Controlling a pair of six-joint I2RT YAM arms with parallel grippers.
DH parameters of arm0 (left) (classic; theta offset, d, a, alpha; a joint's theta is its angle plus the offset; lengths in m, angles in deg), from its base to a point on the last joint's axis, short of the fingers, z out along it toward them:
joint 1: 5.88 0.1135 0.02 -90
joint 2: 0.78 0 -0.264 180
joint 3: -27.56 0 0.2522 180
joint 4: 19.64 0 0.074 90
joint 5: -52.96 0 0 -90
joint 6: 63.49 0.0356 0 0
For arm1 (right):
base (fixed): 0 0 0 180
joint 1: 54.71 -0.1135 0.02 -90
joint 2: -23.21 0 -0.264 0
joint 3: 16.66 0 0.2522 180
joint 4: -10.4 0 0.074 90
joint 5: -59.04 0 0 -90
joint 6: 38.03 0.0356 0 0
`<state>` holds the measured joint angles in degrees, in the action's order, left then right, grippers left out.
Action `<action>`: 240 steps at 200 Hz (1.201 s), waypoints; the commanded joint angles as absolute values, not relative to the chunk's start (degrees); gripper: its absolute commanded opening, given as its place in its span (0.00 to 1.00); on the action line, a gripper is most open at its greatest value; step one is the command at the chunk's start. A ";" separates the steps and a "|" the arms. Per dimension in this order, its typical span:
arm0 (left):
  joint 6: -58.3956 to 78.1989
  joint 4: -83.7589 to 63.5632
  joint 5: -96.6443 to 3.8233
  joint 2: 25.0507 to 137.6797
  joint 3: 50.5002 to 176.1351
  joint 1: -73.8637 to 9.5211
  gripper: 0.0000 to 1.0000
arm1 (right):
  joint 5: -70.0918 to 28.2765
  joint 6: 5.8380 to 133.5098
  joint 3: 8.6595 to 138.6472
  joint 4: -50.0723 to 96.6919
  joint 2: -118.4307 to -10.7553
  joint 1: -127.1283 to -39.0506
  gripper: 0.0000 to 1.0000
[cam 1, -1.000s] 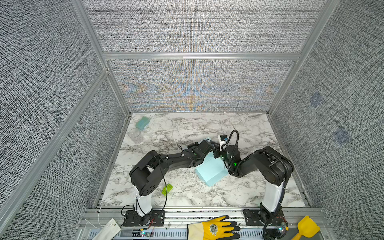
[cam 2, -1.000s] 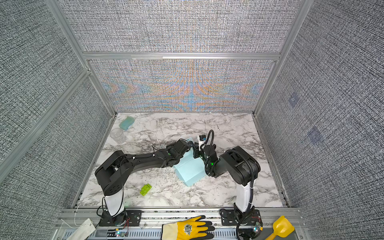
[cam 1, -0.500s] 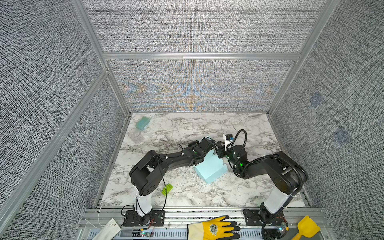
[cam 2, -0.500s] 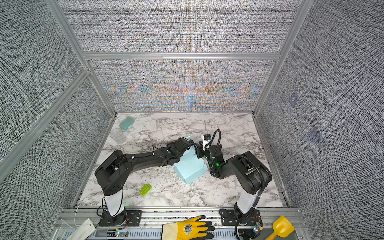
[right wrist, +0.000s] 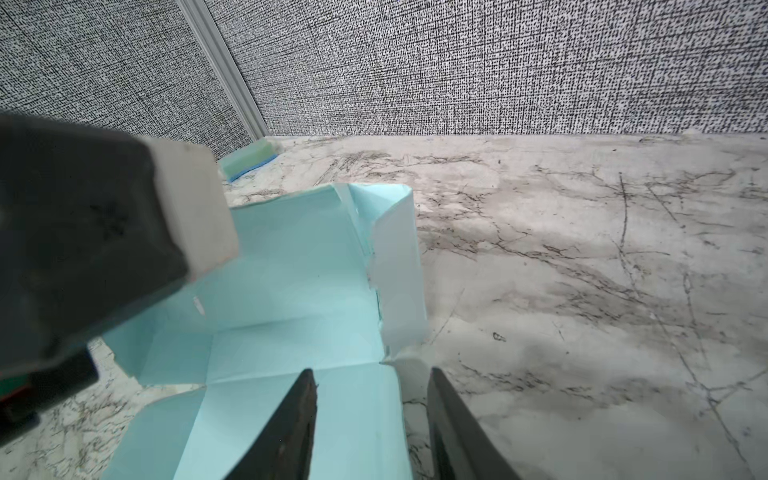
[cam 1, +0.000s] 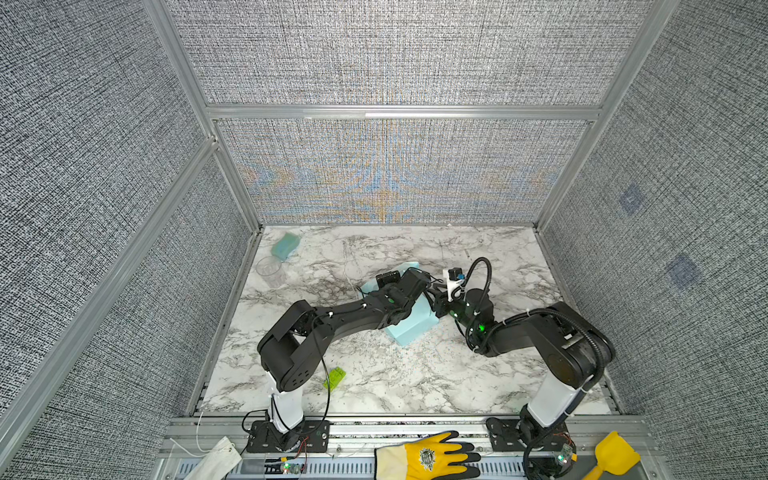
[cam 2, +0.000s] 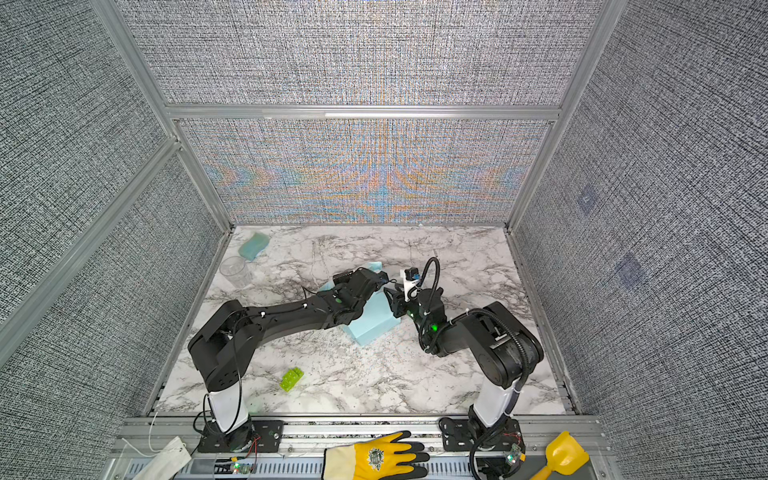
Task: Fold the paper box
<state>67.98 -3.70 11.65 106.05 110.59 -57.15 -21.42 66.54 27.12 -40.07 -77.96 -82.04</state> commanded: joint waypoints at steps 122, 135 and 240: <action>67.55 -3.06 15.09 107.14 108.99 -59.41 0.00 | -21.12 68.26 32.03 -46.63 -86.85 -82.39 0.47; 67.50 -3.07 15.19 107.31 109.16 -59.43 0.00 | -21.12 68.56 32.26 -46.85 -87.28 -82.47 0.47; 66.50 -2.69 14.26 106.89 109.10 -59.32 0.00 | -28.68 69.37 34.92 -46.83 -90.17 -83.84 0.30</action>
<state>67.00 -3.42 14.42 107.10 109.19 -59.40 -24.74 68.75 34.95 -44.94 -90.04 -83.90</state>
